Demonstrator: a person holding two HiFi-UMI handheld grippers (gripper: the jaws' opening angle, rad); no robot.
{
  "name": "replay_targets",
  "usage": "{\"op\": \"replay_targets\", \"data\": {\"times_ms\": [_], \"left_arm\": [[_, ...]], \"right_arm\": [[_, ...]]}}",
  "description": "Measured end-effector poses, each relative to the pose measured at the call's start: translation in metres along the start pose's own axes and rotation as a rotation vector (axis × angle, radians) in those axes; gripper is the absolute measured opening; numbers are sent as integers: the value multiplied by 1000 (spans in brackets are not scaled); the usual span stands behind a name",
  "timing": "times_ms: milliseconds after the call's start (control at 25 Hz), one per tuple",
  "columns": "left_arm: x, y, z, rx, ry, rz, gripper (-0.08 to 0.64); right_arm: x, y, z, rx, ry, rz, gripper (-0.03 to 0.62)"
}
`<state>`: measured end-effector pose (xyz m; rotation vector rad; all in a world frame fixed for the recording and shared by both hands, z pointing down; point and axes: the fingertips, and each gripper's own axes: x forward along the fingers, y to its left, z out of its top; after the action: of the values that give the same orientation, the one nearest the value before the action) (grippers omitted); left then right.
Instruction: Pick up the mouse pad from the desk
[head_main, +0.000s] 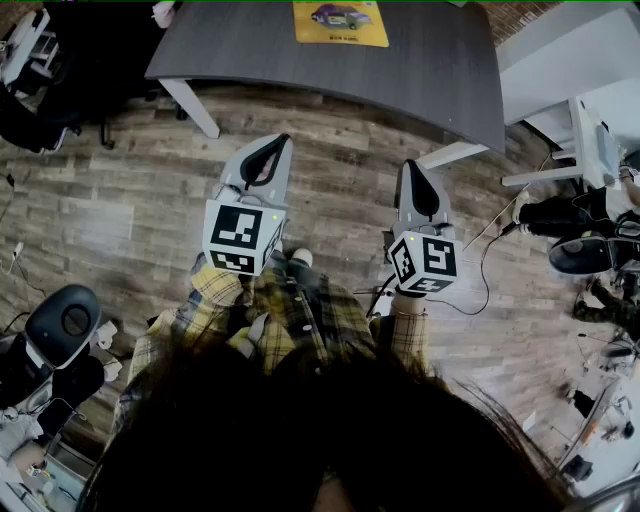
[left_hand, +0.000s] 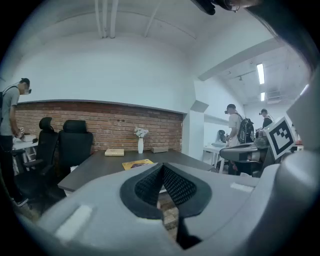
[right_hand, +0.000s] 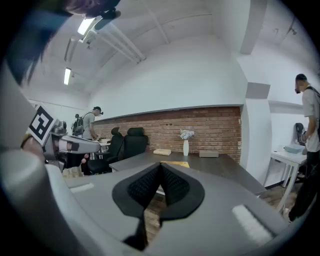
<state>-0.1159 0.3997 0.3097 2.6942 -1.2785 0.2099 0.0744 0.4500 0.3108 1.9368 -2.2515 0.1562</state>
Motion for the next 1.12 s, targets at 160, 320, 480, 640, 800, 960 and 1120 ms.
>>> {"op": "replay_targets", "data": {"times_ms": [160, 320, 480, 640, 800, 960, 1120], "left_arm": [[2, -7, 1, -2, -2, 6, 3], [3, -14, -2, -16, -10, 25, 5], [3, -19, -2, -30, -20, 28, 103], [6, -14, -4, -35, -16, 54, 210], [11, -6, -8, -36, -5, 66, 279], [24, 5, -9, -42, -9, 54, 314], [63, 18, 0, -46, -8, 40, 314]], "right_arm": [[-4, -8, -3, 27, 2, 6, 5], [-8, -13, -6, 66, 2, 42, 11], [-13, -19, -10, 91, 15, 76, 110], [-8, -27, -15, 110, 24, 84, 190], [3, -29, -21, 130, 32, 105, 256], [21, -24, -22, 136, 35, 115, 285], [56, -38, -15, 141, 45, 119, 290]]}}
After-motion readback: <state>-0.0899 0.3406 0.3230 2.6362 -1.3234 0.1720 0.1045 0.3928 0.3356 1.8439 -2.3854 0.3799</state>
